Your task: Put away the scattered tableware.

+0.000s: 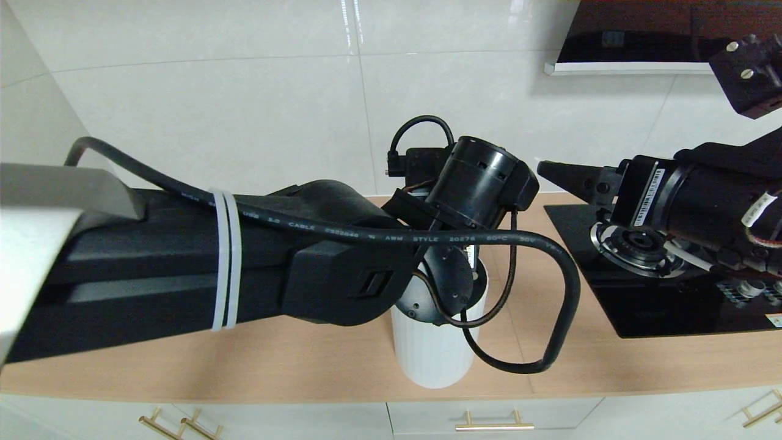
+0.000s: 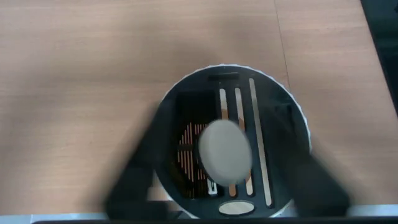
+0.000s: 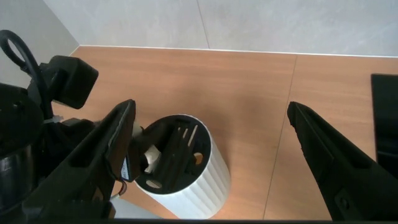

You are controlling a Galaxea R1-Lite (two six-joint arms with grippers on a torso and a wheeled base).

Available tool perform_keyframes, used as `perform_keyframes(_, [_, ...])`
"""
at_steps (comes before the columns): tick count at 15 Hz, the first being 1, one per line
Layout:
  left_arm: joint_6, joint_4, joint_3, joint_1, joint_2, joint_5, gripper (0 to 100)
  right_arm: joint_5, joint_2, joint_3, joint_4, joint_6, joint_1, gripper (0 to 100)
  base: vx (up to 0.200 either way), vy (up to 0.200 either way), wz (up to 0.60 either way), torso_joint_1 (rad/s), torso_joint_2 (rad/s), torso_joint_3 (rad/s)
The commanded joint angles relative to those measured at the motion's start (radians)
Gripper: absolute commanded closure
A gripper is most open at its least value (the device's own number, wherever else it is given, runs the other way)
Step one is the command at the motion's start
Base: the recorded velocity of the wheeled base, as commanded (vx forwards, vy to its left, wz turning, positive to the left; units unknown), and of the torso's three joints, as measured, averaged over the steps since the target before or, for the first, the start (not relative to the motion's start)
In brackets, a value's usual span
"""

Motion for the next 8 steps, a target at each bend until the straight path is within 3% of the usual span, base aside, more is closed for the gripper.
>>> perform_keyframes(1, [0.001, 0.000, -0.001, -0.005, -0.002, 0.000, 0, 0.000, 0.002, 0.007, -0.001, -0.001, 0.002, 0, 0.000, 0.000, 0.00, 0.000, 0.00, 0.000])
perform_keyframes(4, [0.000, 0.000, -0.003, -0.010, -0.013, 0.000, 0, 0.000, -0.001, 0.006, -0.001, -0.001, 0.002, 0, 0.000, 0.000, 0.00, 0.000, 0.00, 0.000])
perform_keyframes(6, [-0.005, 0.000, -0.050, 0.007, -0.181, -0.007, 0, 0.000, -0.001, 0.012, -0.002, 0.000, 0.002, 0, 0.000, 0.000, 0.00, 0.000, 0.00, 0.000])
perform_keyframes(8, [-0.007, 0.000, -0.032, 0.030, -0.326, -0.029, 0, -0.001, -0.001, 0.021, -0.005, 0.000, 0.001, 0, 0.000, 0.000, 0.00, 0.000, 0.00, 0.000])
